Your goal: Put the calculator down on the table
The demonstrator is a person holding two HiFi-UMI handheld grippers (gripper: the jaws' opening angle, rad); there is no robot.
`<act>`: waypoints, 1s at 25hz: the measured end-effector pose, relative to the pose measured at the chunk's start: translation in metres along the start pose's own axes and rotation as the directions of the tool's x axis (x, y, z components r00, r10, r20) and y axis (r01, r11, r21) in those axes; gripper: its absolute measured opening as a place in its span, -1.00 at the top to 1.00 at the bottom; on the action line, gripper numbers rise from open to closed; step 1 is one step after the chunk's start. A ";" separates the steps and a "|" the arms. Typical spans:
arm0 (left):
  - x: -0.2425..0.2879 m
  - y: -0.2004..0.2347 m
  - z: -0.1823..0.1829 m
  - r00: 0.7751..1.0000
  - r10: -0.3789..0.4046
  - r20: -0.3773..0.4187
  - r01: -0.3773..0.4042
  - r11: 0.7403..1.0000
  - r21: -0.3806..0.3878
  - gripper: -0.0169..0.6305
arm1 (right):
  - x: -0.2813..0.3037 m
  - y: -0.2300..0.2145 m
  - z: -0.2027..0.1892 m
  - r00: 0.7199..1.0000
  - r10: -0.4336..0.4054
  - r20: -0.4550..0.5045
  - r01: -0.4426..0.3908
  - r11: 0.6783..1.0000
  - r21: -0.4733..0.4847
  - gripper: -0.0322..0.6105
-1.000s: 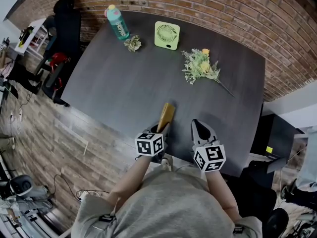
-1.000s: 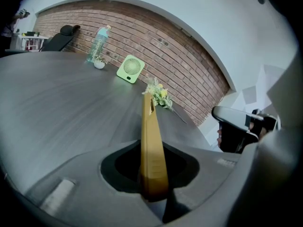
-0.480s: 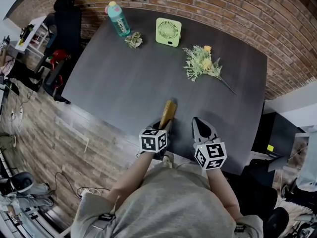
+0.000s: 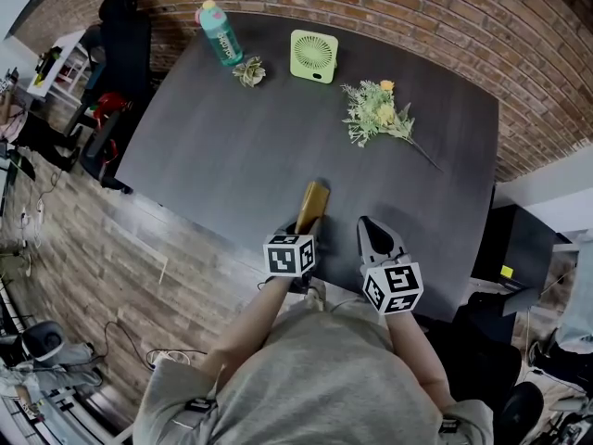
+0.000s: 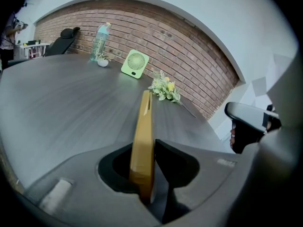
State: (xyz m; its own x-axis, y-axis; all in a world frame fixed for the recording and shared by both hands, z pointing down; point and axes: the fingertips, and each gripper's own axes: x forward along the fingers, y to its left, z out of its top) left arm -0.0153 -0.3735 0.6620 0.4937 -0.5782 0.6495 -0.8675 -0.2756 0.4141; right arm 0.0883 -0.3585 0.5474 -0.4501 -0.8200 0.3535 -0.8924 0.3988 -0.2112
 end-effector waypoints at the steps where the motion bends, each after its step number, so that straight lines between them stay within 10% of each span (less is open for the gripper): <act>1: -0.001 0.001 0.000 1.000 0.006 0.001 -0.006 1.000 0.005 0.67 | 0.000 0.001 -0.001 1.000 0.000 0.000 0.000 1.000 0.000 0.89; 25: -0.021 0.038 0.003 0.988 0.150 0.023 -0.152 0.985 0.084 0.18 | -0.007 0.014 -0.003 1.000 0.013 0.002 -0.013 1.000 -0.005 0.89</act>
State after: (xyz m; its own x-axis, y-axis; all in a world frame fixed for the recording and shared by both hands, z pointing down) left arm -0.0588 -0.3744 0.6625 0.3561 -0.6304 0.6898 -0.9344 -0.2478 0.2560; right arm 0.0789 -0.3458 0.5446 -0.4614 -0.8156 0.3491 -0.8868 0.4113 -0.2109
